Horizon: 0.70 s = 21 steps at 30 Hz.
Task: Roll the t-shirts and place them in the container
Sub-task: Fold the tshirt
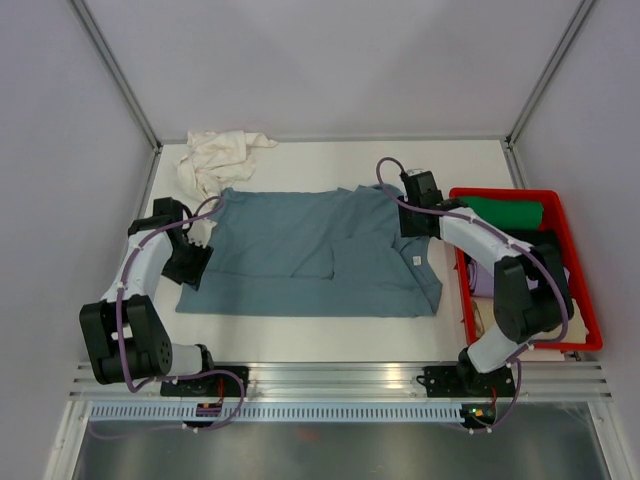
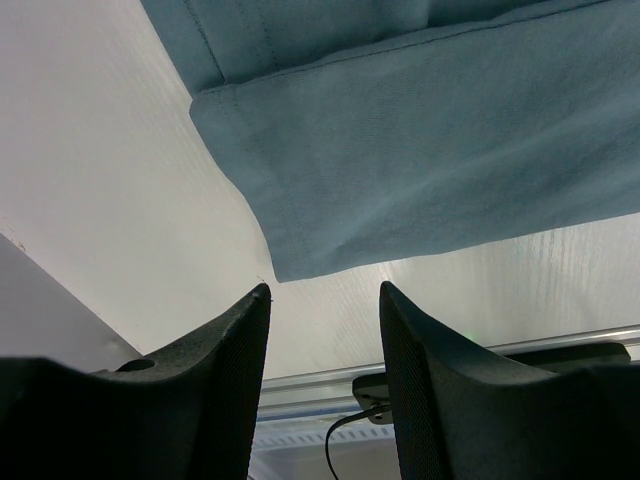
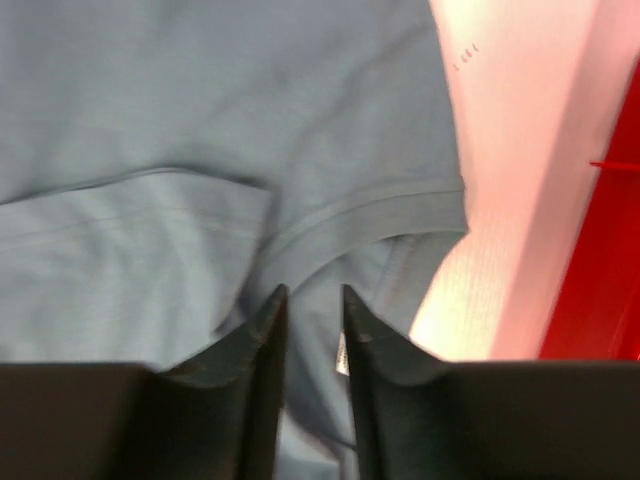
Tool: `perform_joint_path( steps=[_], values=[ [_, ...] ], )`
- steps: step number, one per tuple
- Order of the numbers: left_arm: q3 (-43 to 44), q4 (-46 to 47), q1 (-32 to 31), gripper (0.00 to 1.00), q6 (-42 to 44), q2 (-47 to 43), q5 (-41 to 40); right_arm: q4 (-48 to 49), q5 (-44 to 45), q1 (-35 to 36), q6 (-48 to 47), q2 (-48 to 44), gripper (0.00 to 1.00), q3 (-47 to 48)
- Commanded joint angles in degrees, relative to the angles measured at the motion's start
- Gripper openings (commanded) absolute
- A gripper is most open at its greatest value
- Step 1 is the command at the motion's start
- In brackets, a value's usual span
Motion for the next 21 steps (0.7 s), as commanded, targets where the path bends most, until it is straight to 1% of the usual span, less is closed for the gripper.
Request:
perform_joint_path(
  steps=[1,3,4,6,7,8,9,10,13,14,18,21],
  values=[
    [-0.23,1.01,0.11,0.54,-0.32,-1.38,-0.23,3.02,-6.67,0.83,1.08,-6.55,0.31,-2.20],
    [-0.23,1.01,0.19,0.54,-0.40,-1.38,-0.05,5.12,-12.02,2.33,-0.15,-7.44,0.24,-4.57],
    [-0.23,1.09,0.19,0.54,-0.40,-1.29,-0.05,6.00,-14.40,3.03,-1.11,-7.01,0.17,-5.10],
    [-0.31,1.27,0.11,0.54,-0.41,-1.12,0.12,7.50,-19.75,4.87,-1.38,-5.26,0.11,-5.28],
    [-0.23,1.36,0.10,0.54,-0.67,-0.68,0.21,7.77,-20.30,5.40,-0.86,-2.90,0.03,-5.11],
    [-0.23,1.36,0.10,0.54,-0.84,-0.50,0.39,9.16,-19.70,5.32,0.36,-1.74,0.01,-5.19],
    [-0.31,1.36,0.19,0.54,-0.93,-0.41,0.39,9.96,-18.39,5.15,0.90,-0.77,0.00,-5.54],
    [-0.40,1.36,0.19,0.54,-1.02,-0.32,0.47,11.53,-14.03,4.80,1.51,1.06,0.00,-5.89],
    [-1.10,1.53,0.28,0.54,-0.76,-0.67,0.13,13.21,-9.42,2.51,3.45,4.76,0.00,-6.60],
    [-1.37,1.53,0.28,0.54,-0.67,-0.85,-0.14,13.65,-9.41,1.46,3.97,5.38,0.00,-6.51],
    [-1.54,1.89,0.19,0.54,-0.67,-0.59,-0.23,14.80,-8.18,1.10,3.80,6.27,0.00,-6.34],
    [-1.72,1.97,0.28,0.54,-0.67,-0.59,-0.23,13.93,-7.57,1.01,3.63,4.52,0.01,-6.25]
  ],
)
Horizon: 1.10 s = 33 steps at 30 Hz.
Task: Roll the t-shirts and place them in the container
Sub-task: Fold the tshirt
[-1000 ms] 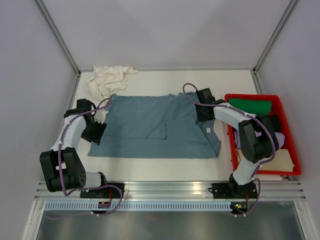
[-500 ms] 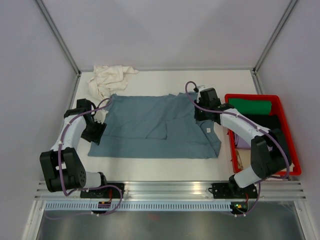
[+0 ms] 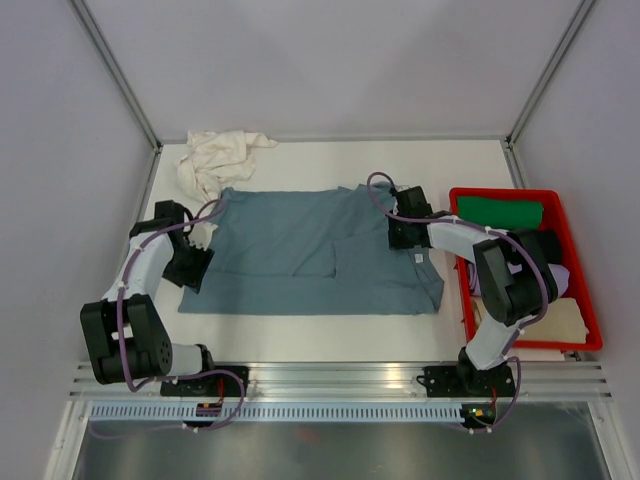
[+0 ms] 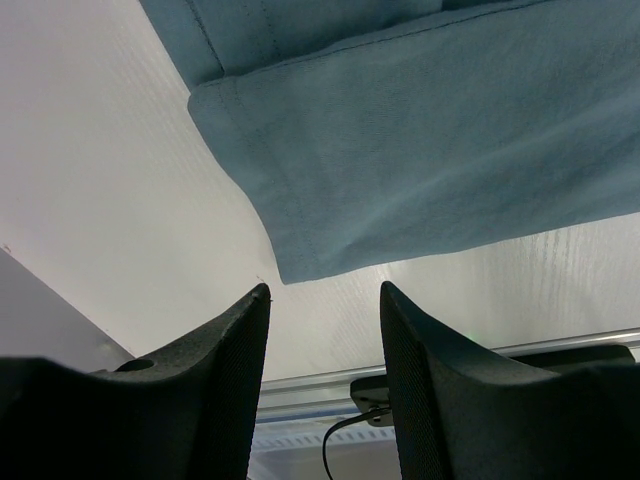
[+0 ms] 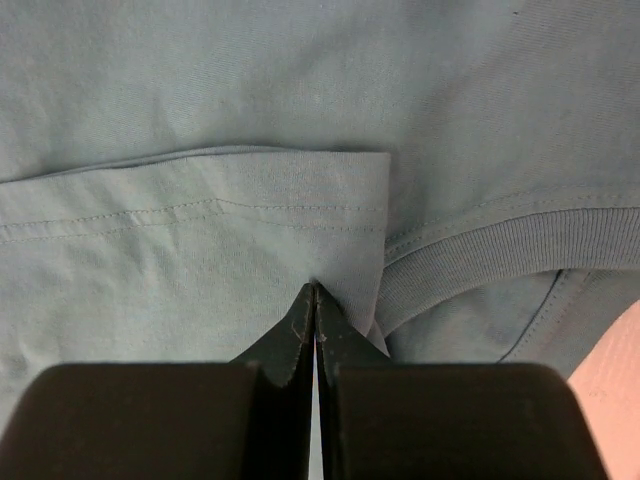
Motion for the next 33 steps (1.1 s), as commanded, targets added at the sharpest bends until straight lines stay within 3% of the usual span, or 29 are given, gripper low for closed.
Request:
perform_joint_path(
  steps=[1,5,9,16,19,27,33],
  values=[
    [-0.26,1.08,0.28,0.54,-0.76,-0.59,-0.05,1.44,2.92,0.12,0.33,-1.87,0.00,0.29],
    [-0.43,1.17,0.28,0.54,-0.67,-0.94,-0.05,1.44,3.99,-0.41,-0.37,-3.90,0.00,0.72],
    [-0.43,1.34,0.28,0.54,-0.67,-1.11,0.03,-4.62,1.09,0.38,-2.30,-1.70,0.00,6.08],
    [-0.34,2.22,0.28,0.55,-2.16,-2.17,0.47,-1.82,-4.10,14.15,-4.16,0.14,0.00,10.04],
    [-0.52,2.40,0.19,0.55,-2.51,-1.65,-0.05,-0.32,-6.29,16.98,-2.58,3.56,0.00,11.36],
    [0.10,2.92,0.28,0.55,-4.18,0.11,-0.05,1.18,-7.71,17.96,0.94,12.62,0.00,10.92],
    [0.09,4.24,0.28,0.55,-4.62,0.20,-1.28,-1.53,-5.78,17.96,1.82,5.35,0.00,13.90]
  ],
)
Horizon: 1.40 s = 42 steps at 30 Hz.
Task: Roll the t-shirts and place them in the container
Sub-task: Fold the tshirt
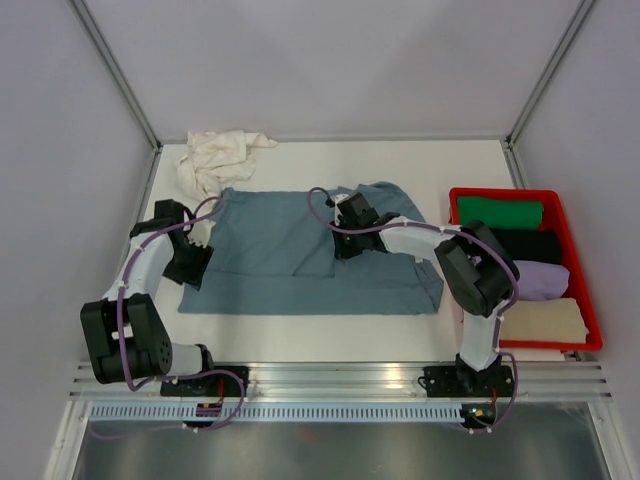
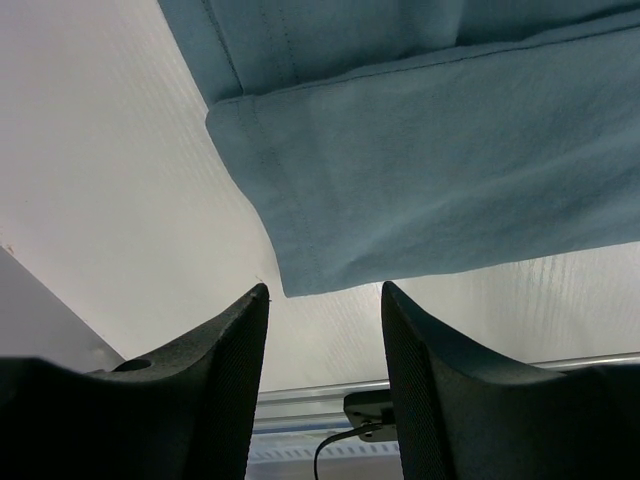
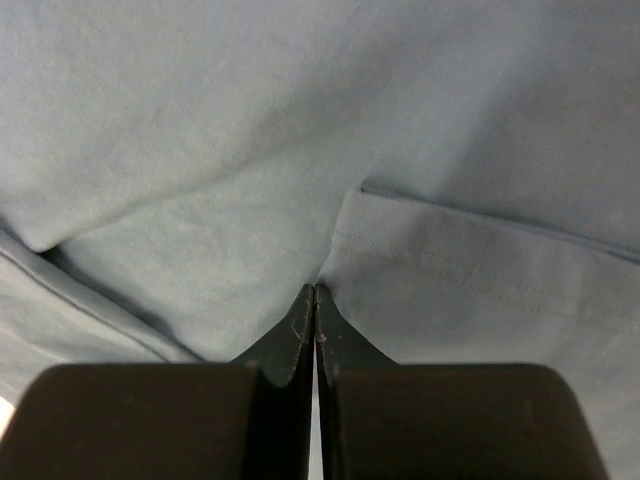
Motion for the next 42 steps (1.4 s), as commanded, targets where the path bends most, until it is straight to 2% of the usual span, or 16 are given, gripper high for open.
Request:
perform_joint_path(
  steps=[1,5,10,11,12,16,19,26,30,31,35,36,37,38,39,42],
  values=[
    [0.31,2.36,0.19,0.56,-2.31,-0.06,-0.87,-3.58,1.92,0.30,1.32,-6.09,0.01,3.98],
    [0.23,5.69,0.28,0.57,-3.45,-0.41,-0.95,-11.47,11.48,0.30,4.30,-15.74,0.43,5.67],
    [-1.44,8.34,0.45,0.58,-4.15,-1.11,-2.01,-23.26,24.66,-0.23,11.15,-27.53,0.64,-5.97],
    [-1.79,9.56,0.63,0.60,-4.15,-1.81,-2.36,-24.40,25.82,-0.40,14.12,-32.60,0.82,-8.72],
    [-2.67,10.18,0.89,0.64,-3.98,-2.08,-2.80,-26.59,27.14,-1.01,15.54,-35.17,0.88,-11.53],
    [-4.34,11.33,1.69,0.68,-2.57,-1.21,-2.54,-28.90,26.10,-5.32,21.96,-47.57,0.98,-27.33],
    [-4.70,11.77,1.69,0.69,-2.13,1.78,-3.51,-26.53,22.93,-8.66,26.97,-54.17,0.98,-33.42],
    [-4.78,12.21,1.69,0.68,-3.45,4.68,1.77,-22.93,25.48,-11.74,34.01,-53.57,0.98,-38.18],
    [-5.75,13.26,1.69,0.68,-3.19,6.79,2.38,-17.49,20.93,-13.76,35.42,-52.52,0.94,-42.67],
    [-5.92,13.61,1.77,0.67,-3.19,7.14,2.56,-16.78,20.21,-13.85,35.51,-52.25,0.90,-43.98],
    [-5.93,14.14,1.77,0.53,-2.92,8.73,5.19,-15.19,18.98,-13.94,36.03,-53.39,0.42,-45.22],
    [-5.84,13.97,1.77,0.38,-2.84,9.08,6.33,-15.71,19.06,-13.94,36.21,-53.74,0.32,-44.96],
    [-5.93,13.97,1.69,0.30,-2.66,9.08,6.77,-16.15,19.24,-13.85,36.39,-54.18,0.23,-44.26],
    [-6.01,14.05,1.77,0.12,-2.40,8.99,7.65,-16.59,19.41,-13.94,36.47,-54.79,0.07,-43.91],
    [-6.36,14.05,1.69,0.03,-2.22,8.21,7.92,-17.72,19.59,-13.94,36.56,-55.06,0.00,-43.56],
    [-7.15,14.05,1.77,0.02,-1.34,4.97,8.27,-22.12,19.85,-13.94,36.13,-56.29,0.00,-40.58]
  ],
)
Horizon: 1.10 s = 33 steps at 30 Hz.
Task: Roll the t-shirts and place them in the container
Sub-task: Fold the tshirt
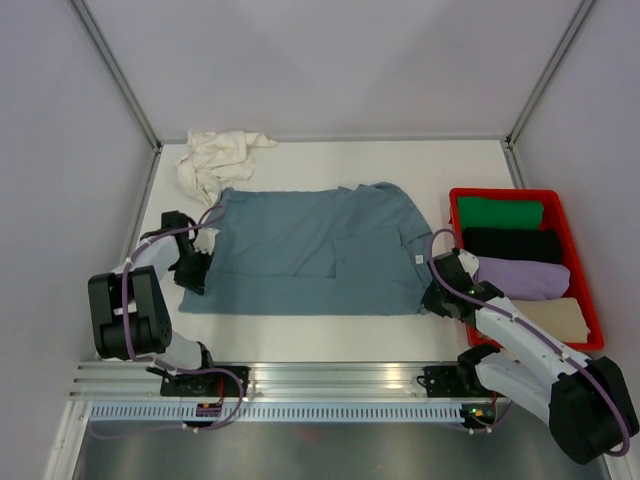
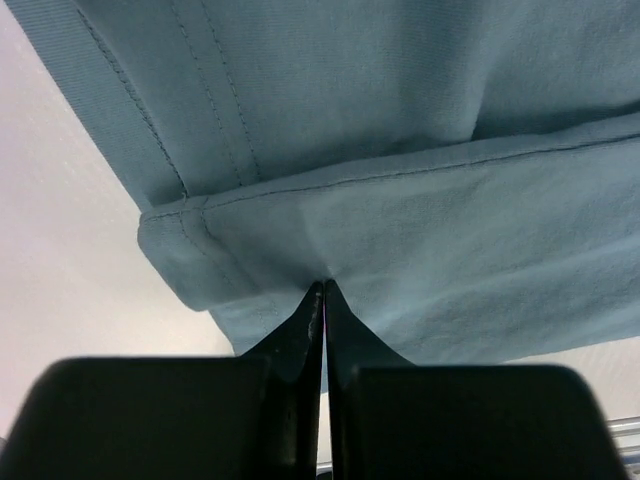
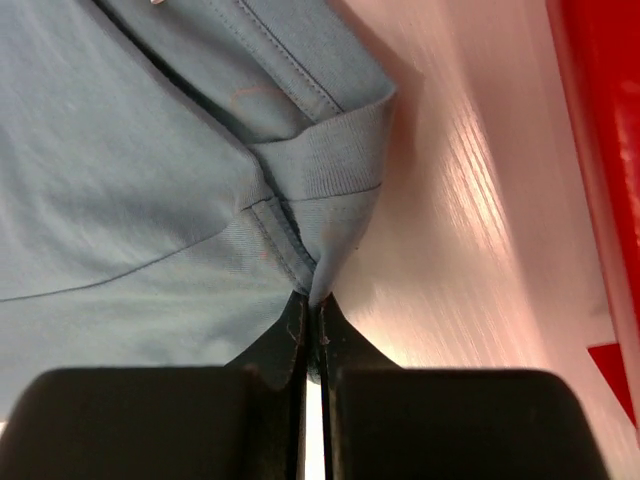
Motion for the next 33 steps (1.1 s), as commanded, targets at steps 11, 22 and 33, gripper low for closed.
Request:
perform_joint_path(
  steps=[11,22,33],
  values=[
    [-5.74,-13.88,0.35,0.02,14.73,-24.02,-1.06,-23.10,-4.91,-0.13,-2.48,-9.29,0.00,14.99],
    [-3.28,-22.77,0.27,0.02,16.85,-27.11,-1.50,-32.51,-1.66,-0.04,-2.38,-16.77,0.03,16.05],
    [1.29,-15.13,0.27,0.27,17.19,-17.90,3.17,-31.89,1.31,-0.04,-3.00,-16.59,0.64,14.28]
  ],
)
